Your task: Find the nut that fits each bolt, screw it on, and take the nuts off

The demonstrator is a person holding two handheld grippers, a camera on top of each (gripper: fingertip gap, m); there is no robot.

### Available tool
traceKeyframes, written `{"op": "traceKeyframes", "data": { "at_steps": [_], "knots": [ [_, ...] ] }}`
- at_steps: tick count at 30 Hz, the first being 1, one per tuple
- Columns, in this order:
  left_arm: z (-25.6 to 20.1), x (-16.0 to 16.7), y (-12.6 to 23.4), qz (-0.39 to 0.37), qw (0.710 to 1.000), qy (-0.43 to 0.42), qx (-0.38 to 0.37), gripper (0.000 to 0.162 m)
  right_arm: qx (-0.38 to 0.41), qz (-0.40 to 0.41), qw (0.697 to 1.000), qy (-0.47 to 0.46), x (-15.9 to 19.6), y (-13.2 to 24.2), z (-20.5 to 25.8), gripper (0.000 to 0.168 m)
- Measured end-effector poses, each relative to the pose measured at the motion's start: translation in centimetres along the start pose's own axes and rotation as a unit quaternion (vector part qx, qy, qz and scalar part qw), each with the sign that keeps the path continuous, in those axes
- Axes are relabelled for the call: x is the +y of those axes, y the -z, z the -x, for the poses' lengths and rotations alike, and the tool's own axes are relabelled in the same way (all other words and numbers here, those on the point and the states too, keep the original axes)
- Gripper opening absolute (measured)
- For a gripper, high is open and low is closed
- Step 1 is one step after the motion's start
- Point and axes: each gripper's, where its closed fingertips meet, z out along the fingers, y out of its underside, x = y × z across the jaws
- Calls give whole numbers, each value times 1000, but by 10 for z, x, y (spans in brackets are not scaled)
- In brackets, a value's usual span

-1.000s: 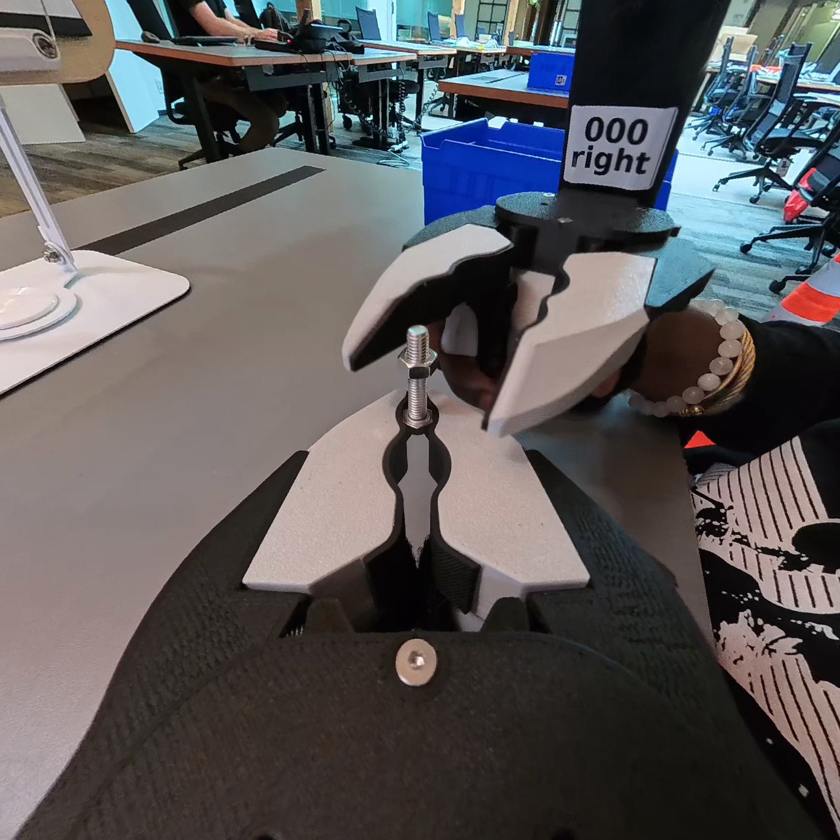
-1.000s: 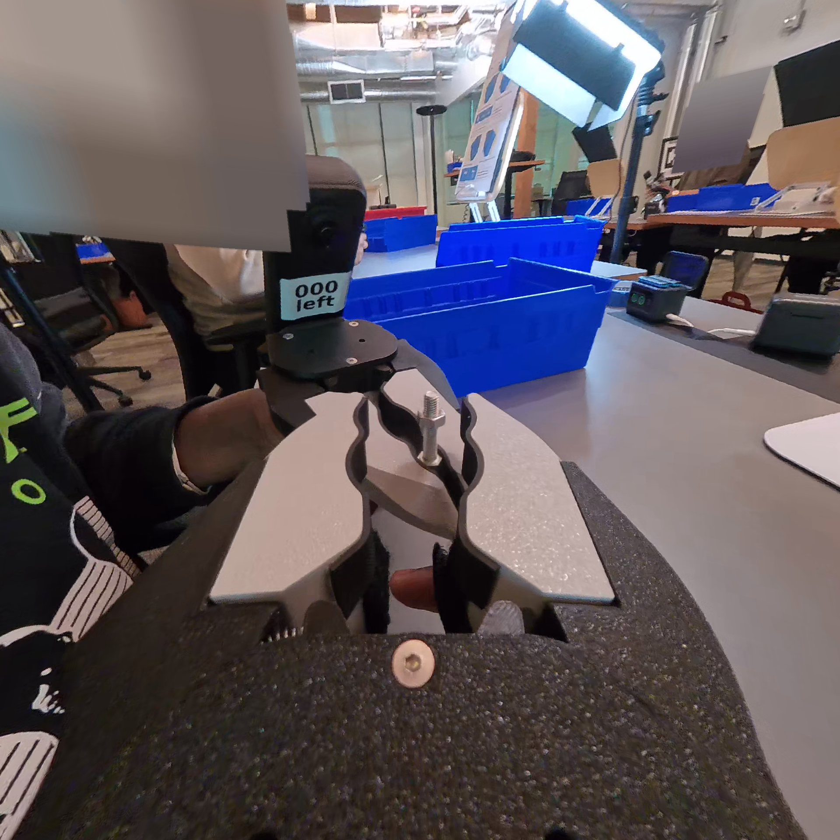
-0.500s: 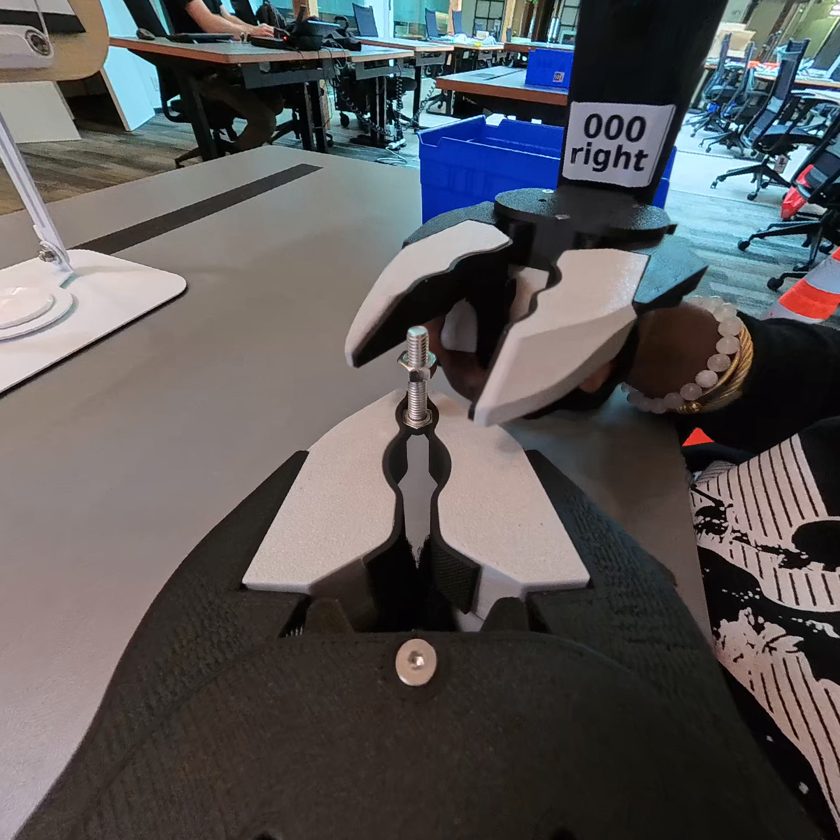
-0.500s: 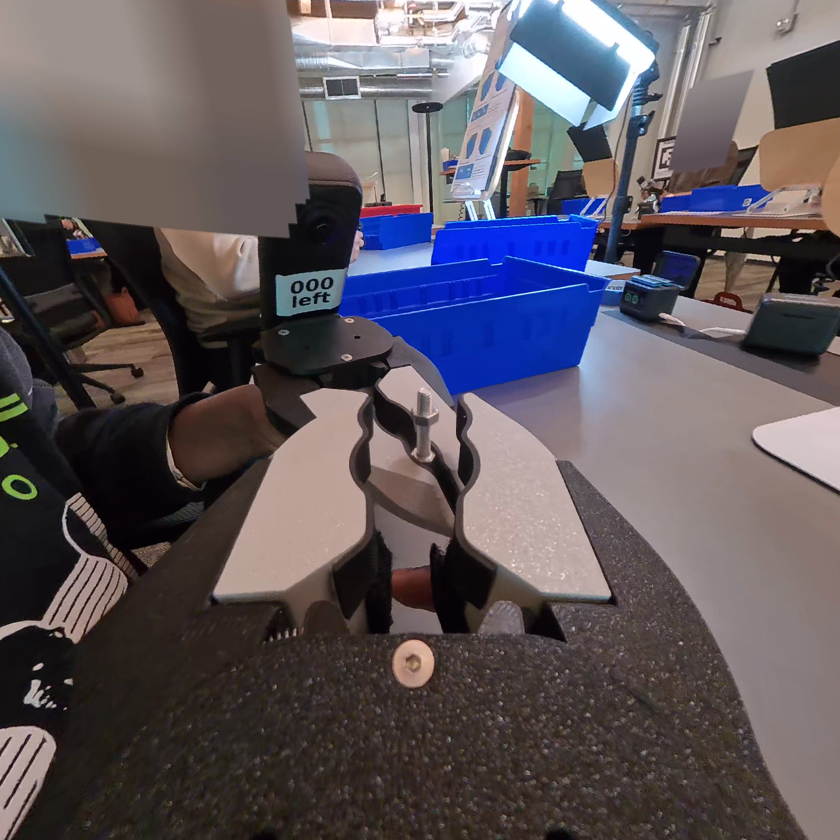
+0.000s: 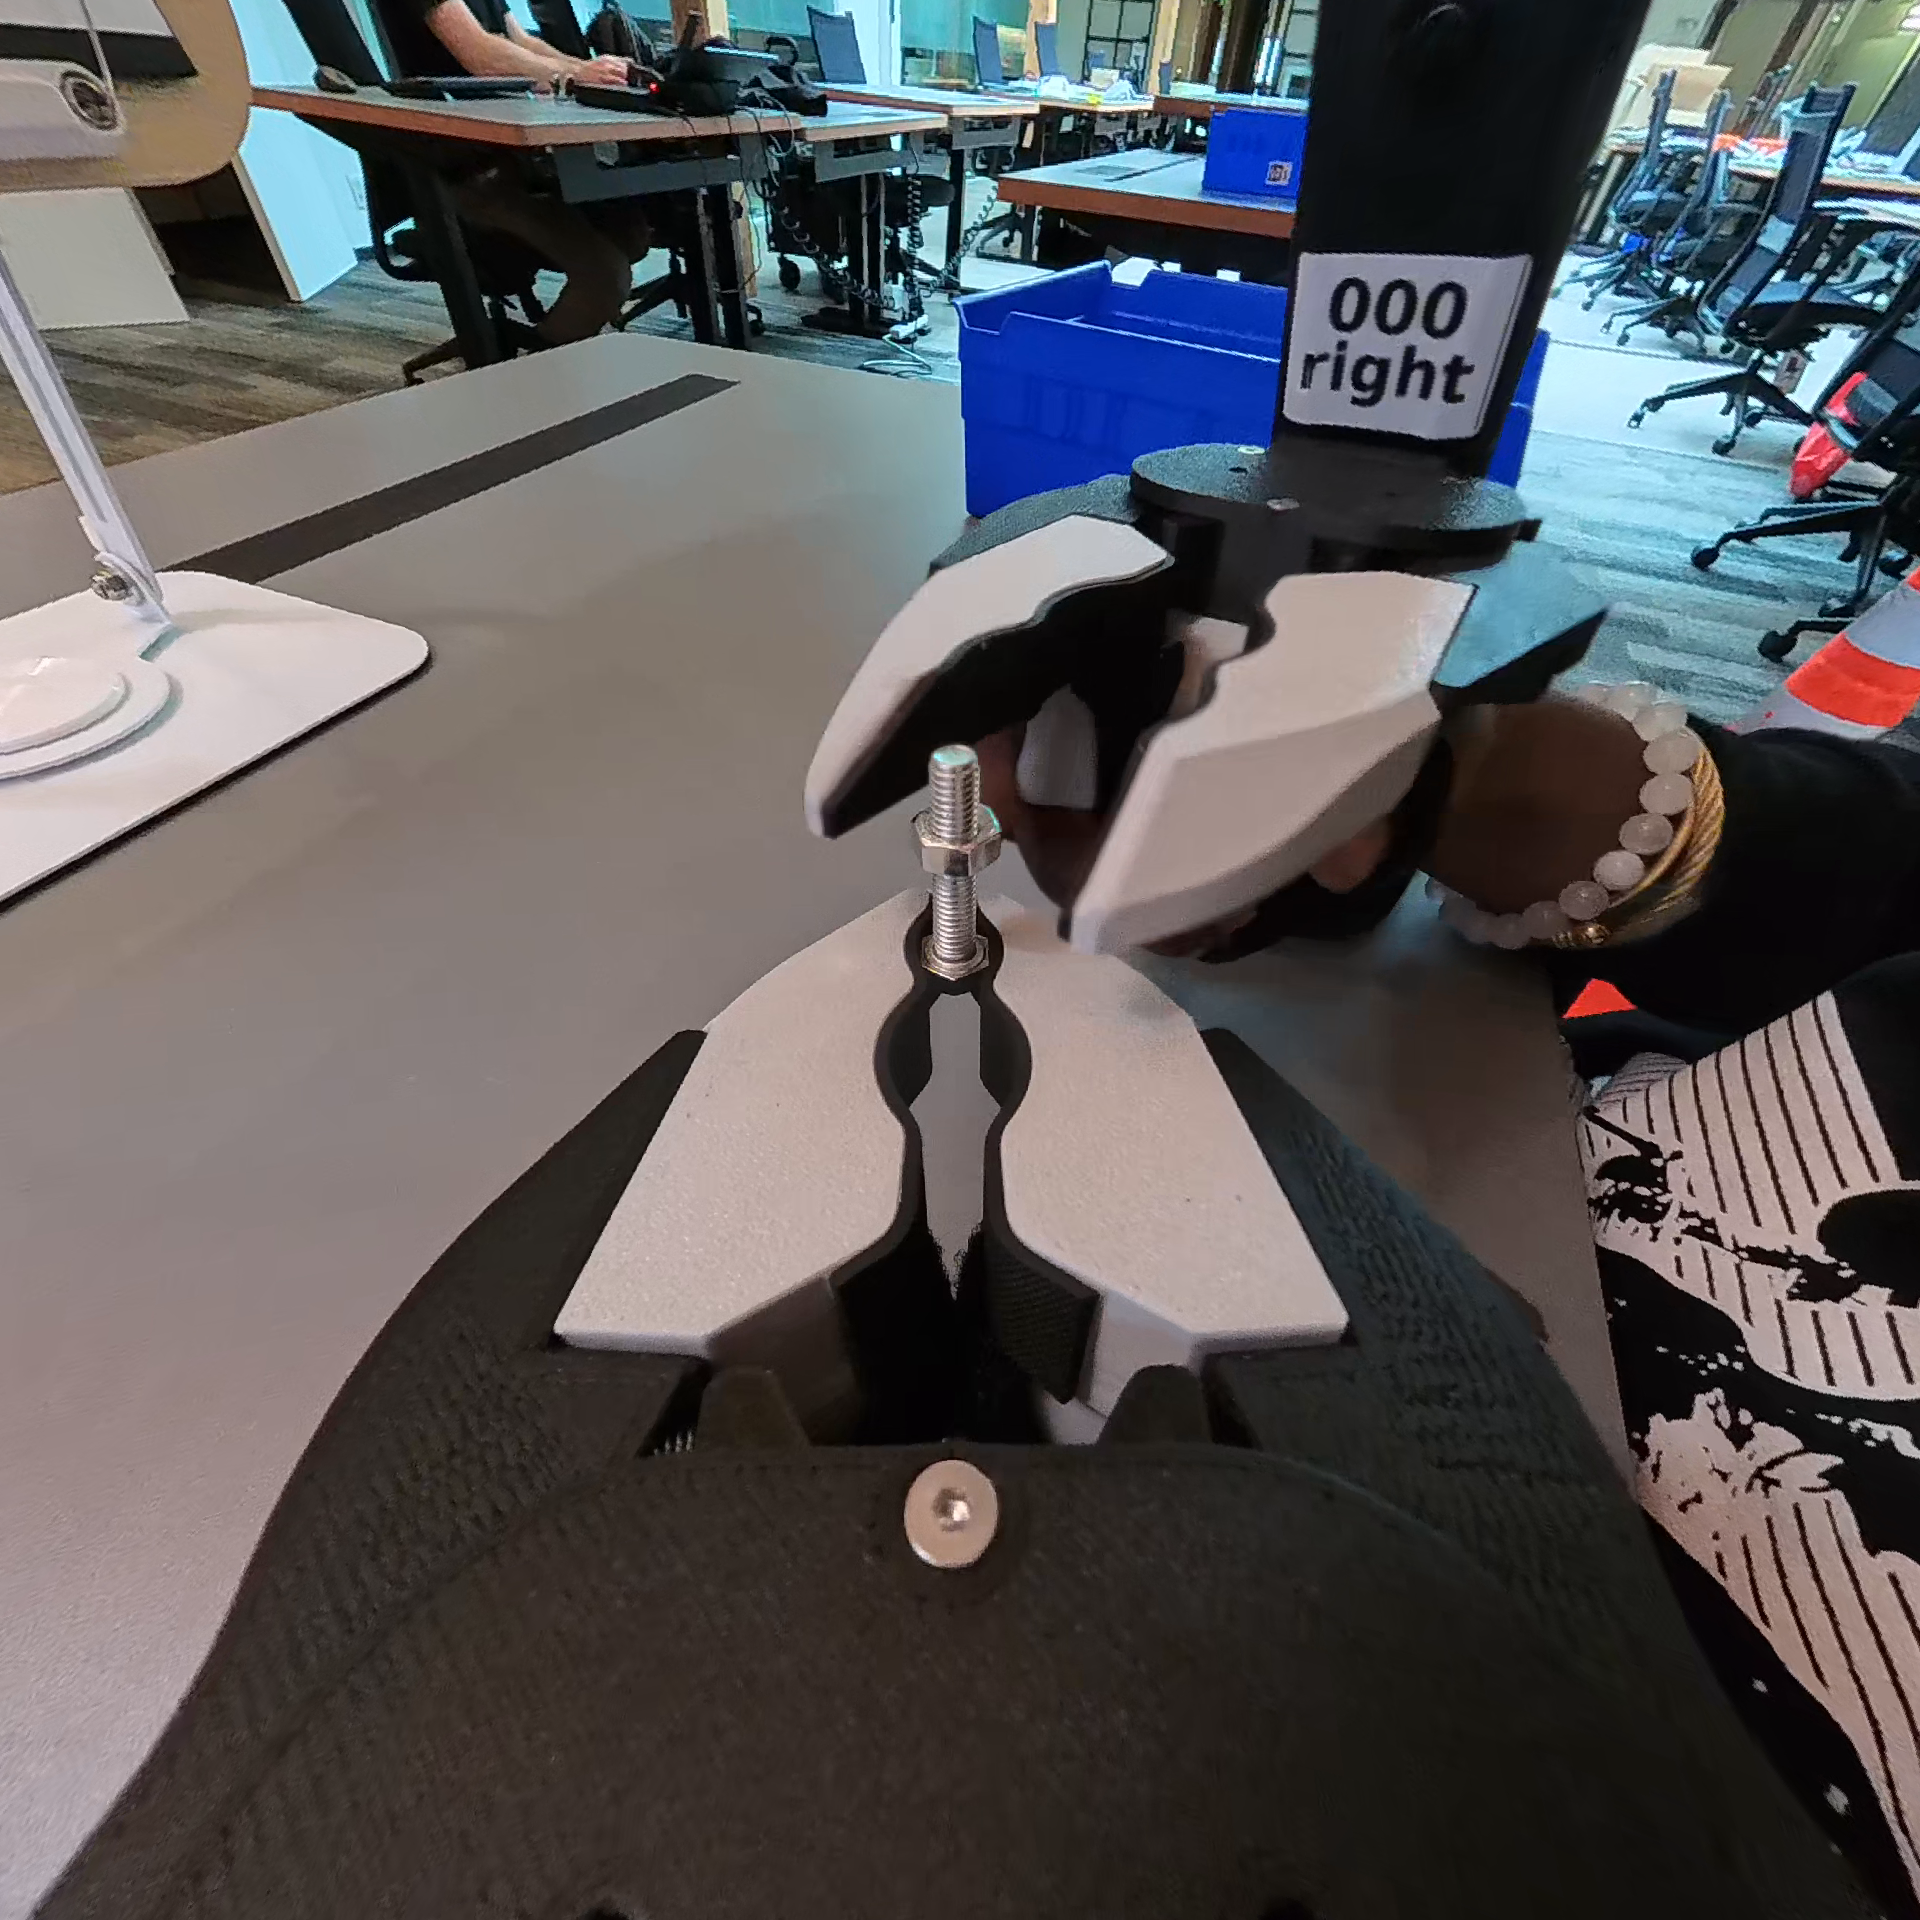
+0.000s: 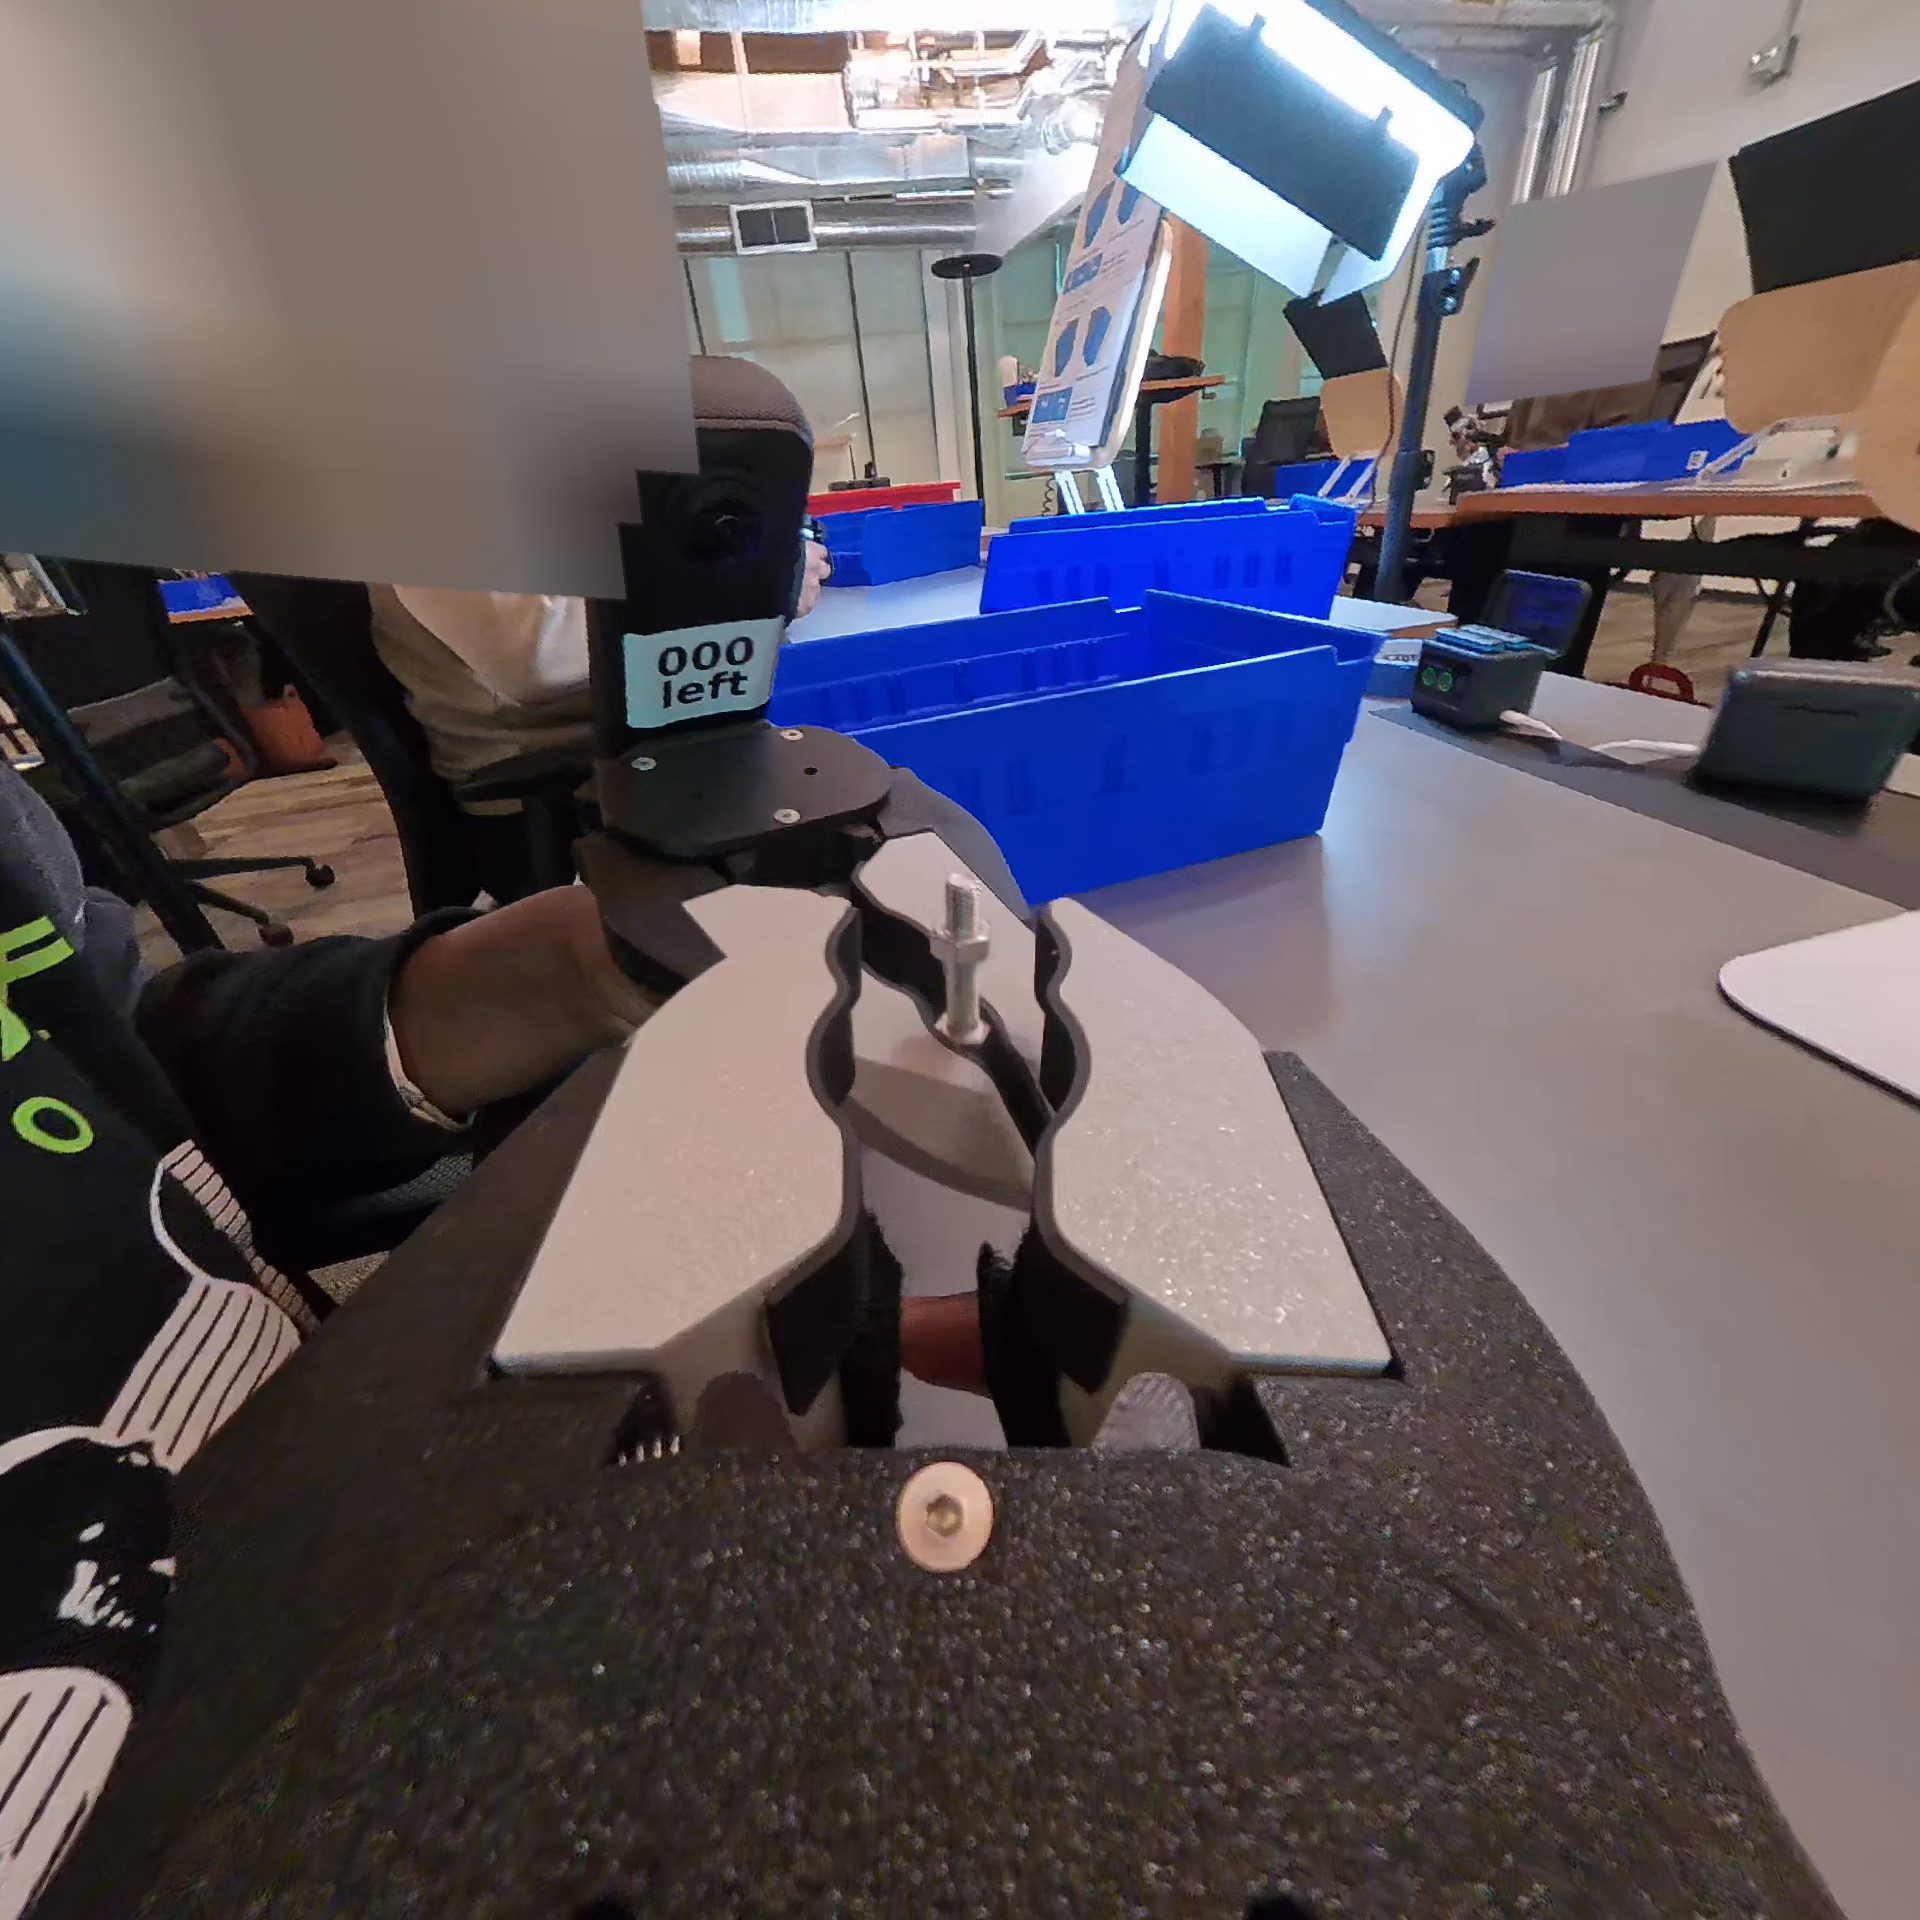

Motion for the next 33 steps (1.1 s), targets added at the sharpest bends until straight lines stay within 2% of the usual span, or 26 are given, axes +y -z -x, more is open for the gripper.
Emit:
{"op": "traceKeyframes", "data": {
  "at_steps": [4,8,13,16,19,22,23,26,28,30,33],
  "knots": [
    [1,-1,1,-3,1000,2,-1,4,-10,21,1000,7,3,0,5,29],
    [3,-2,1,-7,1000,9,-6,4,-39,27,999,-13,0,20,8,12],
    [1,0,0,0,1000,0,-5,4,15,5,1000,7,-12,20,-4,17],
    [-1,2,-2,8,1000,-7,-3,4,18,21,999,26,-10,10,-1,17],
    [-3,3,-2,11,1000,-10,3,4,23,35,999,32,-6,7,-2,7],
    [-5,3,-3,14,1000,-14,9,4,21,38,999,22,-6,11,-3,6],
    [-4,2,-2,11,1000,-14,6,6,27,34,999,21,-7,14,-5,6],
    [-1,1,-2,6,1000,-8,-3,43,57,4,998,10,-21,31,-17,6],
    [2,1,-2,9,1000,-4,-13,62,93,-8,996,8,-32,50,-29,6],
    [4,2,-3,12,1000,-3,-22,71,150,-2,988,21,-44,81,-47,6],
    [6,1,-3,10,1000,1,-26,72,265,2,964,38,-71,149,-75,6]
  ]
}}
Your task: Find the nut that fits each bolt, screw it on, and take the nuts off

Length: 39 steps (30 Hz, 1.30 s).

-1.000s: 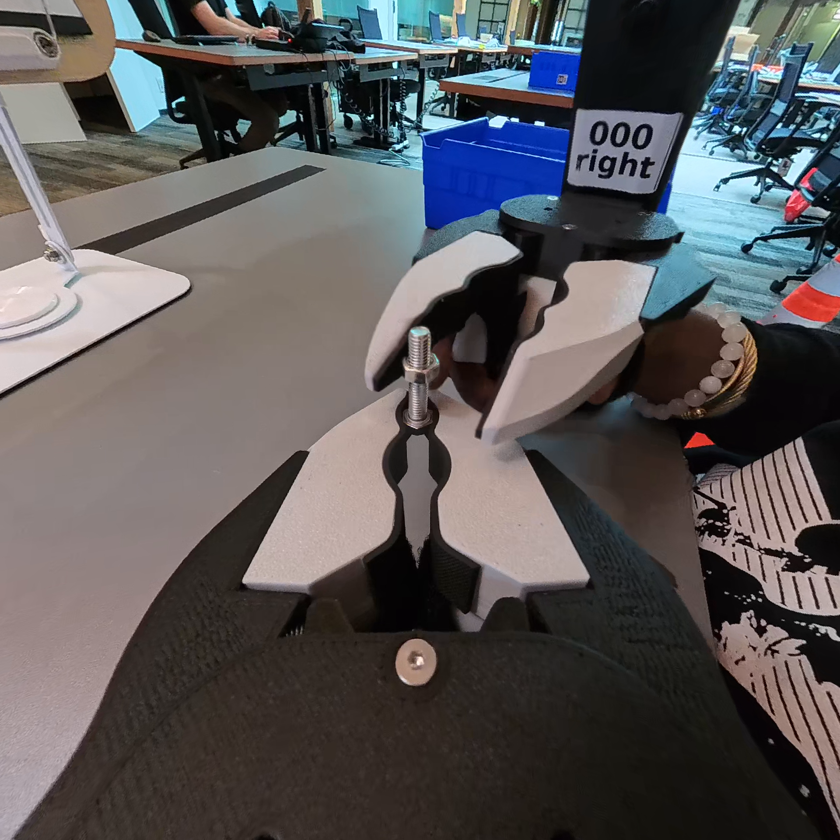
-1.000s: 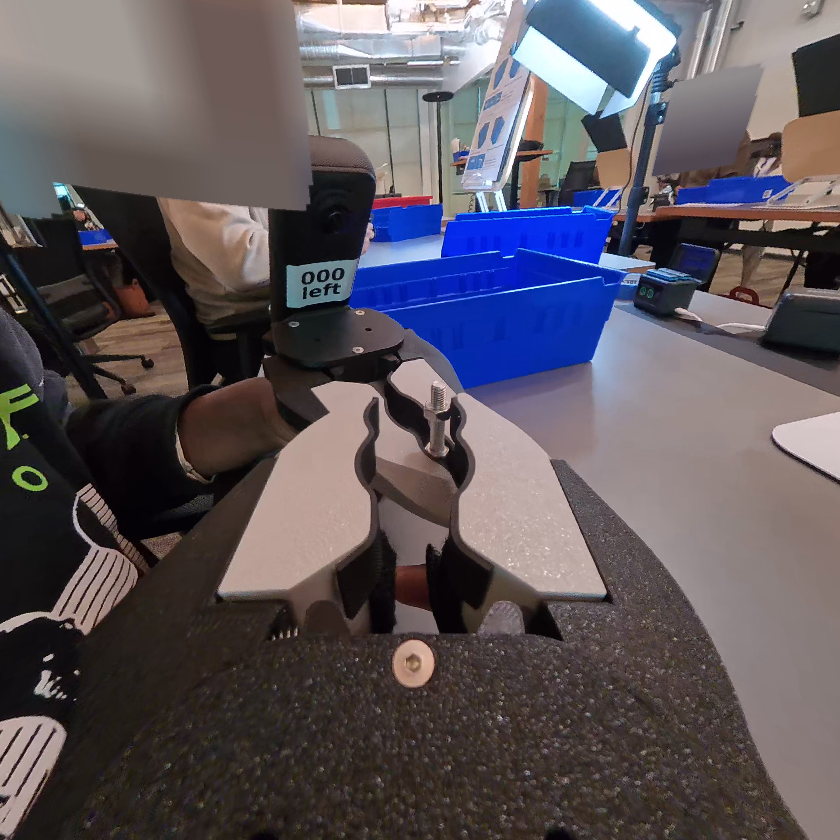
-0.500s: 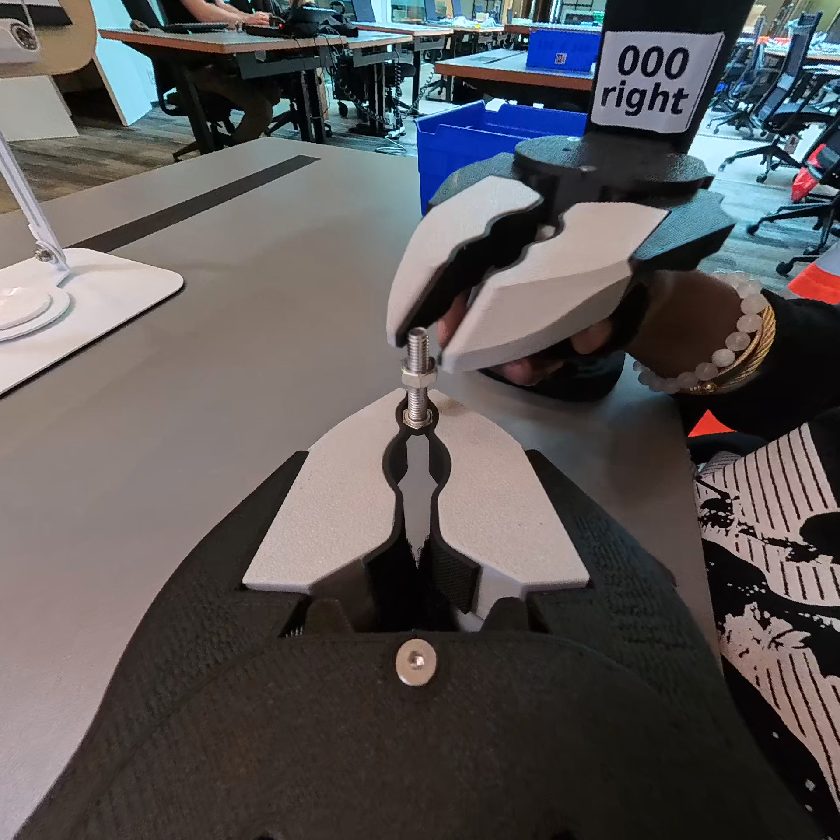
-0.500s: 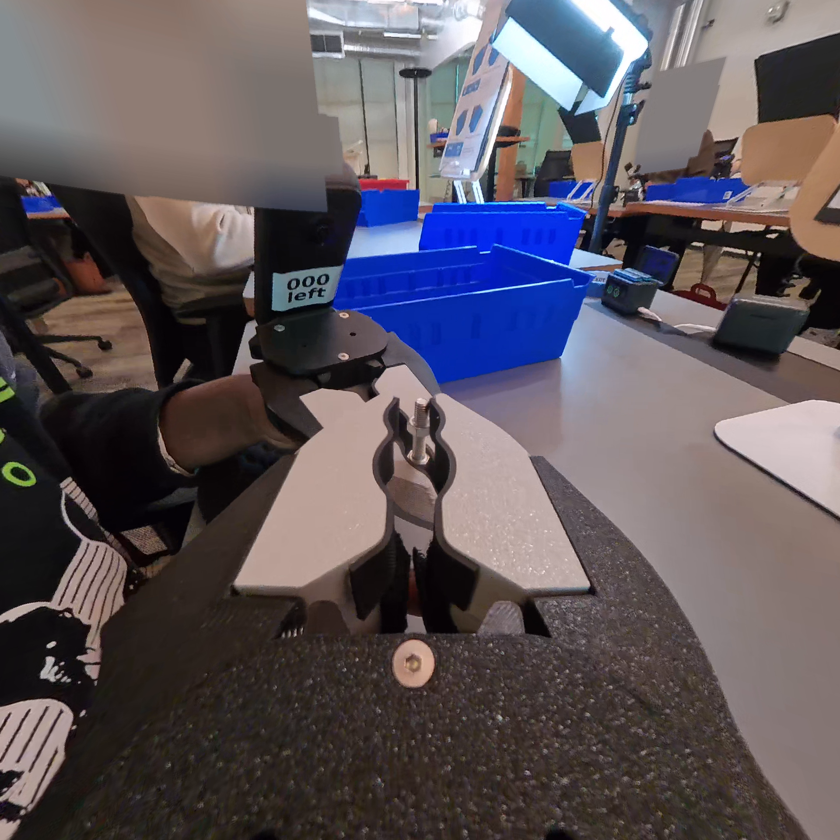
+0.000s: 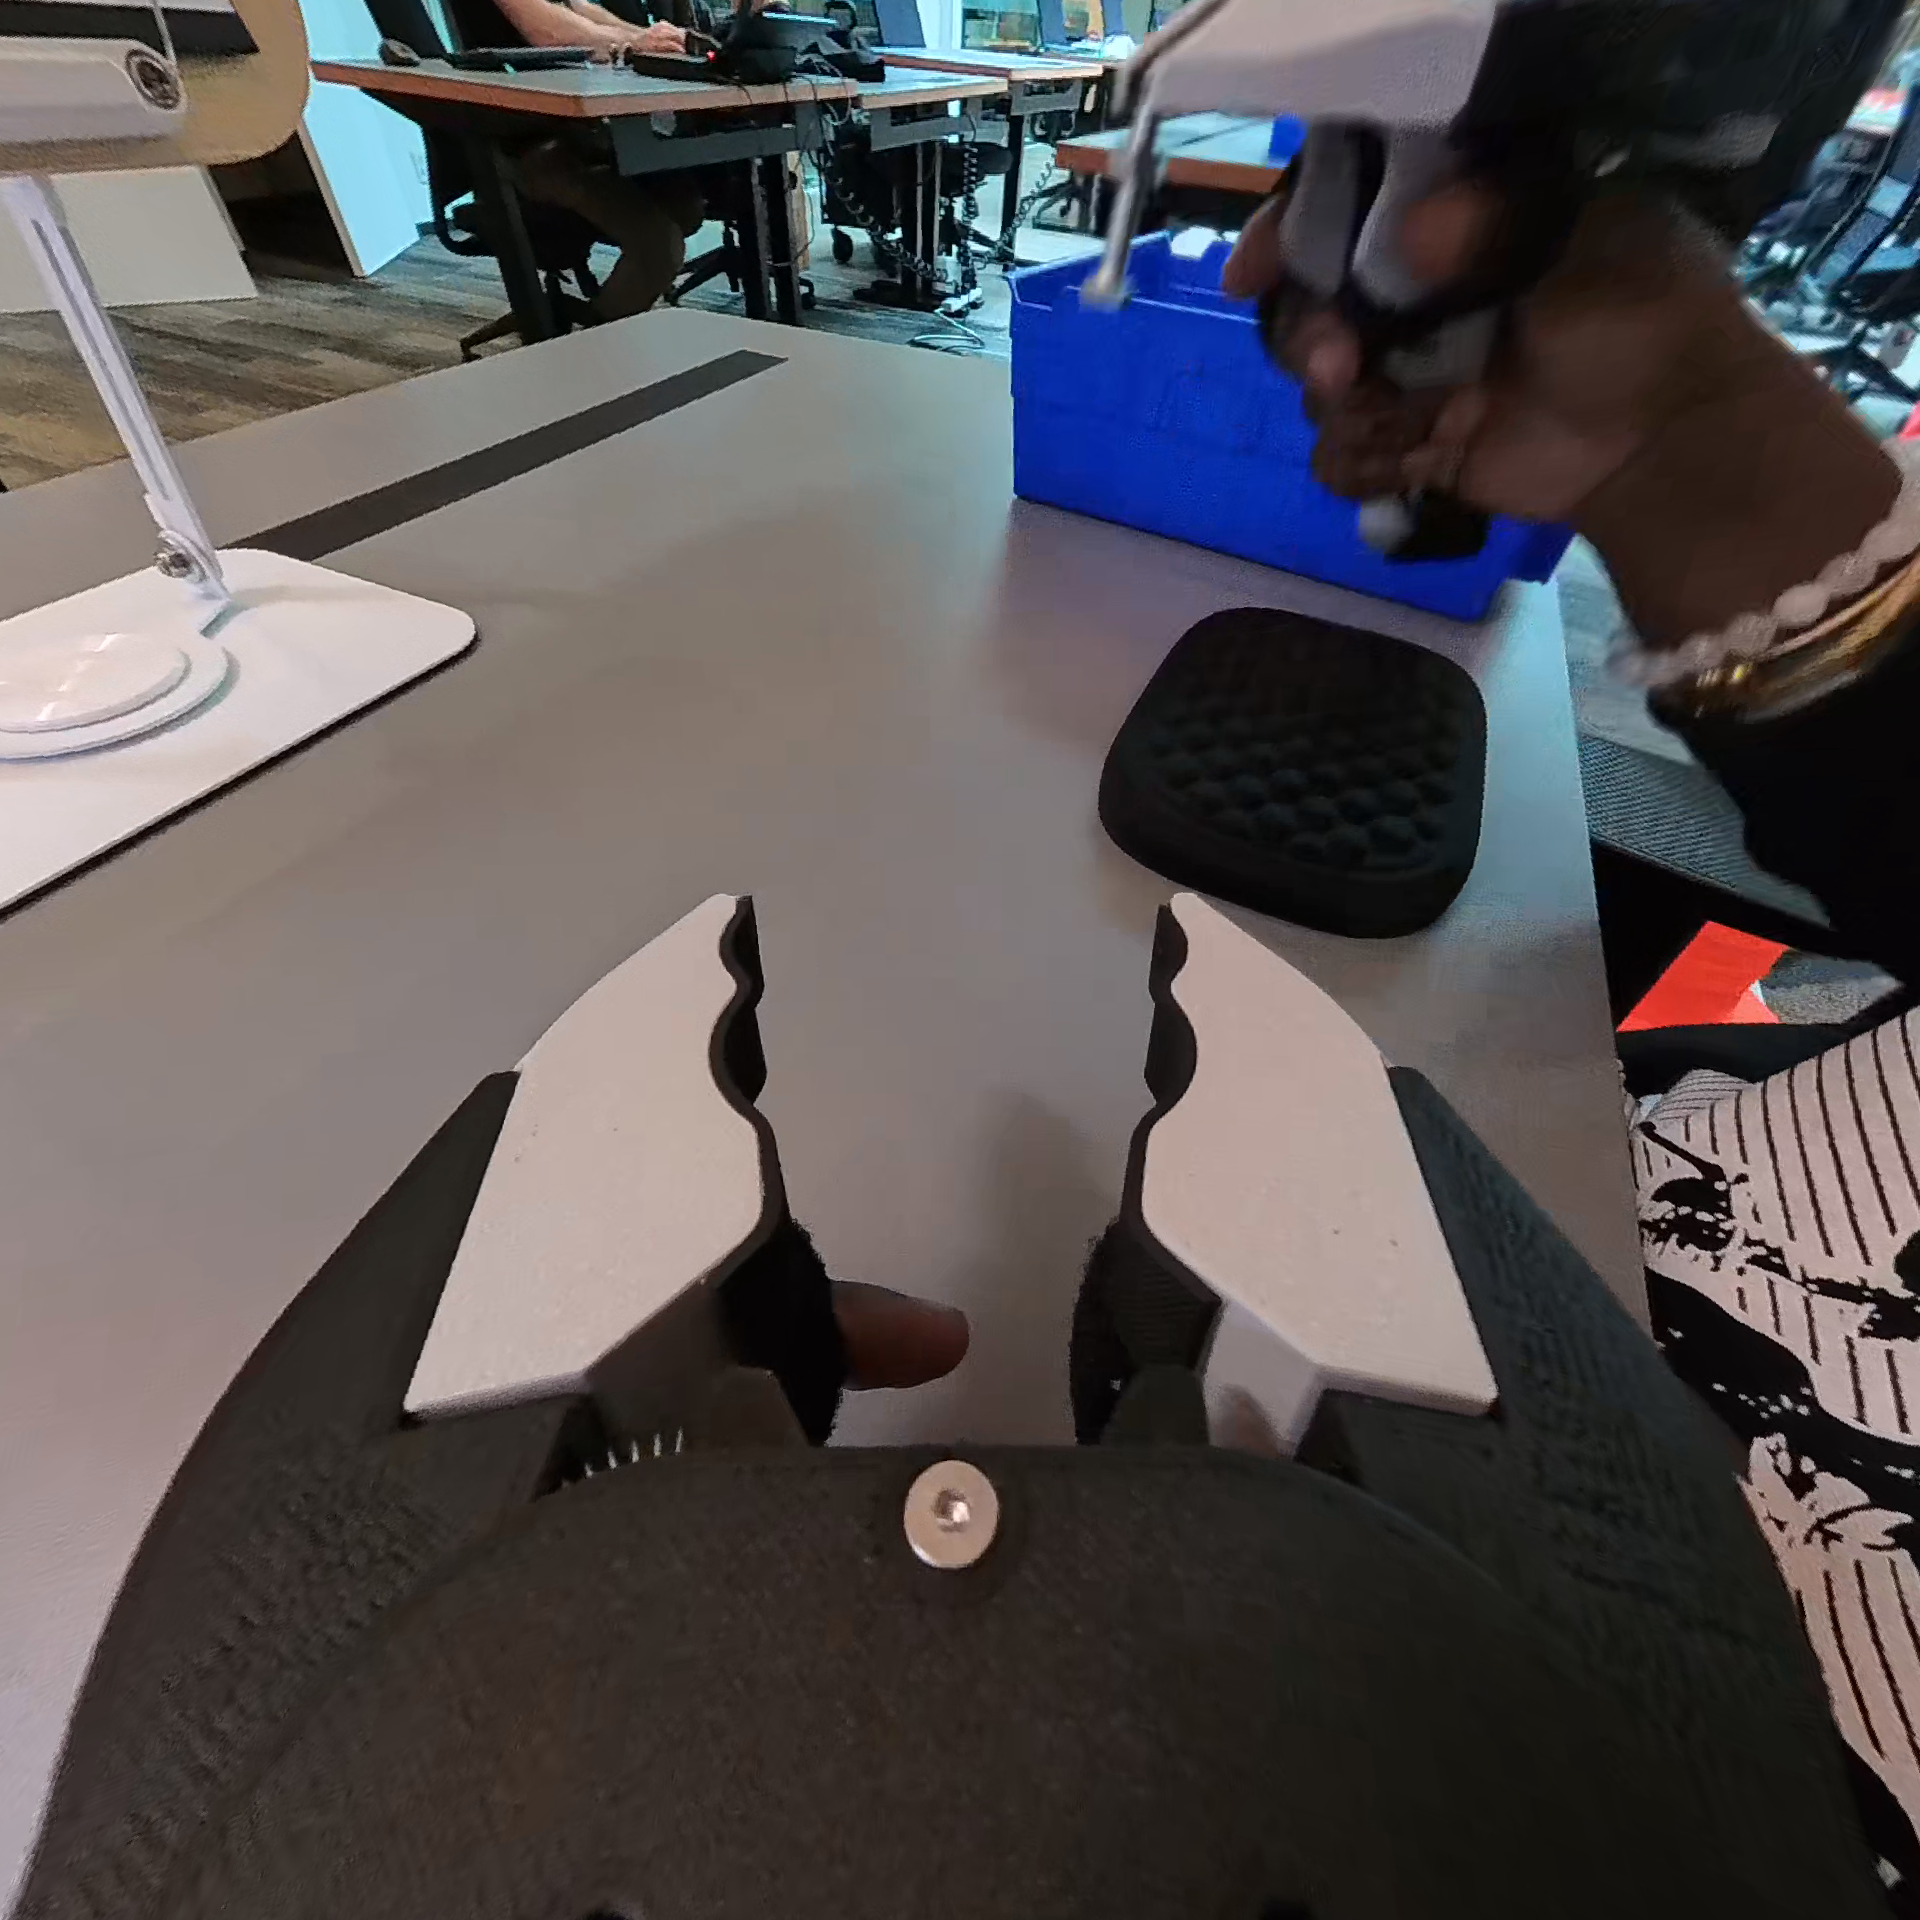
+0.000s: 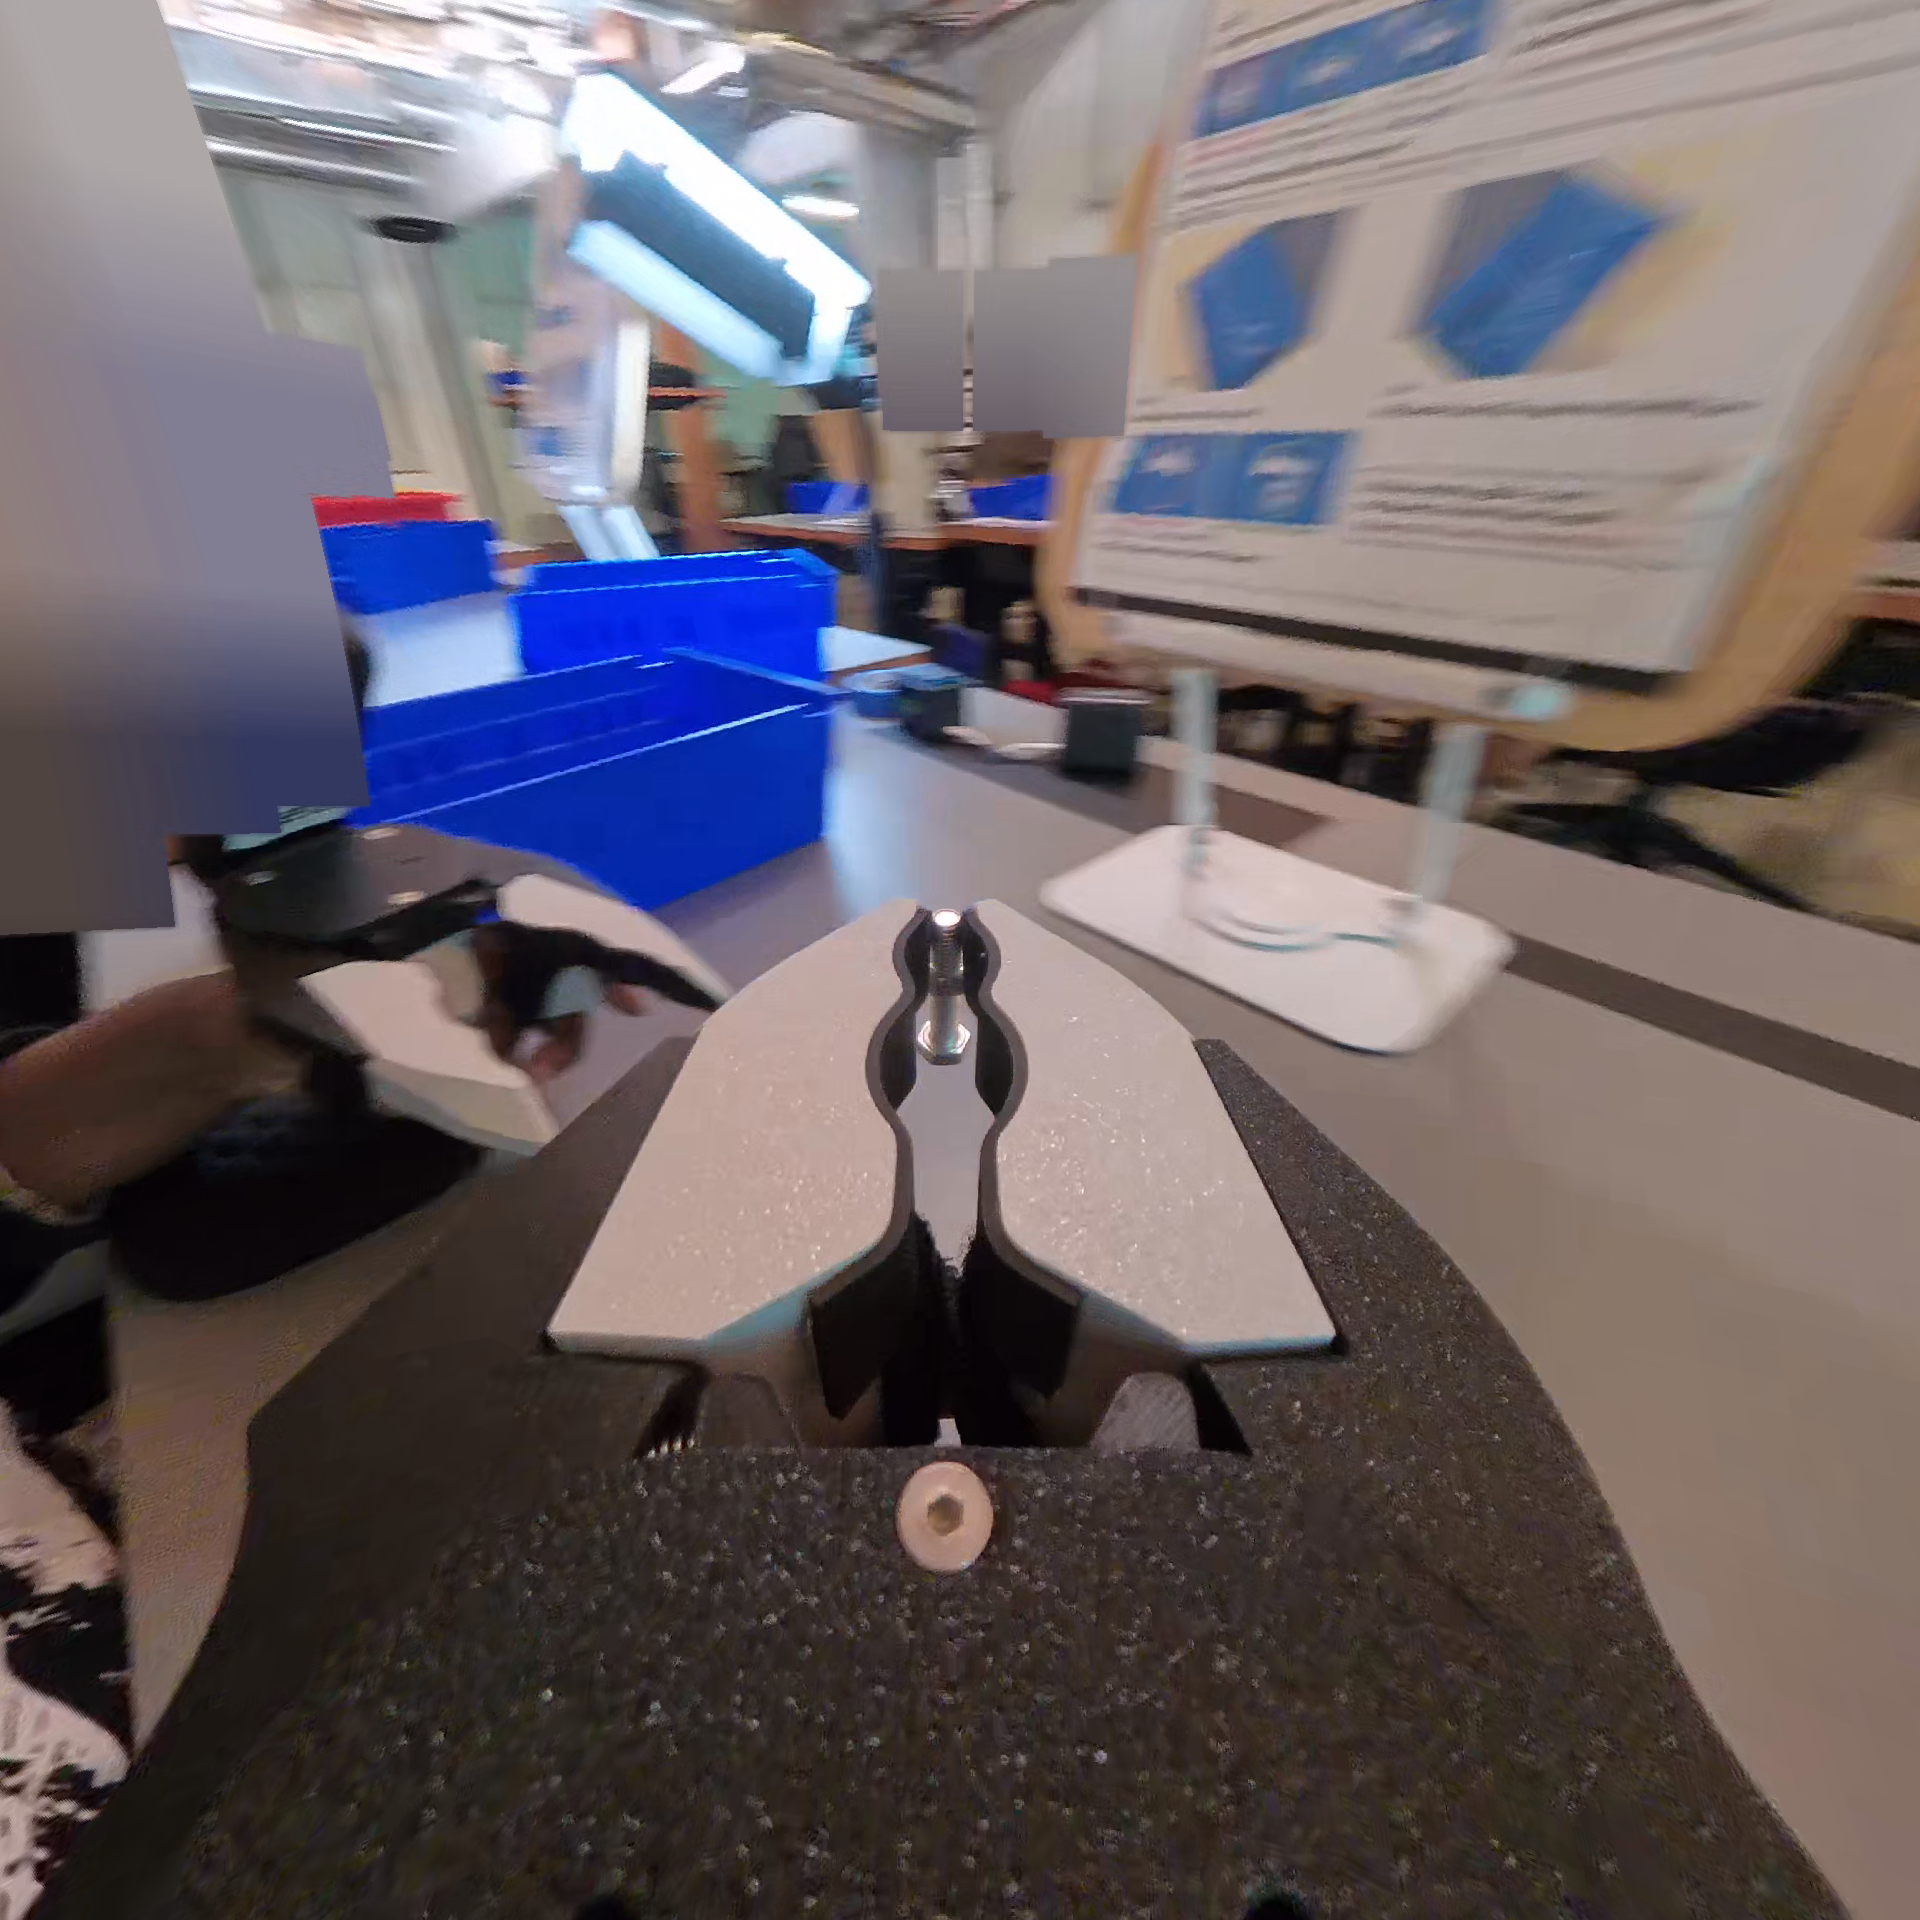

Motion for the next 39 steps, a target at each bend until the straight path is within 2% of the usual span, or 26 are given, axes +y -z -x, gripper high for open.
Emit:
{"op": "traceKeyframes", "data": {
  "at_steps": [4,7,10,15,18,22,28,36,39],
  "knots": [
    [1,-1,1,-5,1000,1,-3,71,178,15,983,29,-29,83,-86,6],
    [1,-2,1,-7,1000,1,-4,69,293,35,955,18,-29,147,-150,6],
    [2,-2,2,-8,1000,1,-7,68,364,69,929,-22,-2,195,-204,6],
    [3,-2,2,-10,1000,7,-8,66,439,157,879,-95,70,241,-273,6],
    [4,-2,2,-12,1000,9,-11,65,449,178,862,-152,98,251,-292,6],
    [6,-3,3,-16,1000,15,-13,64,462,216,843,-171,120,259,-305,6],
    [5,-4,3,-17,1000,8,-14,64,452,257,834,-182,143,261,-308,6],
    [5,-5,4,-22,1000,4,-16,63,464,275,828,-156,144,268,-307,8],
    [5,-5,4,-23,1000,3,-16,63,460,282,828,-155,145,266,-306,17]
  ]
}}
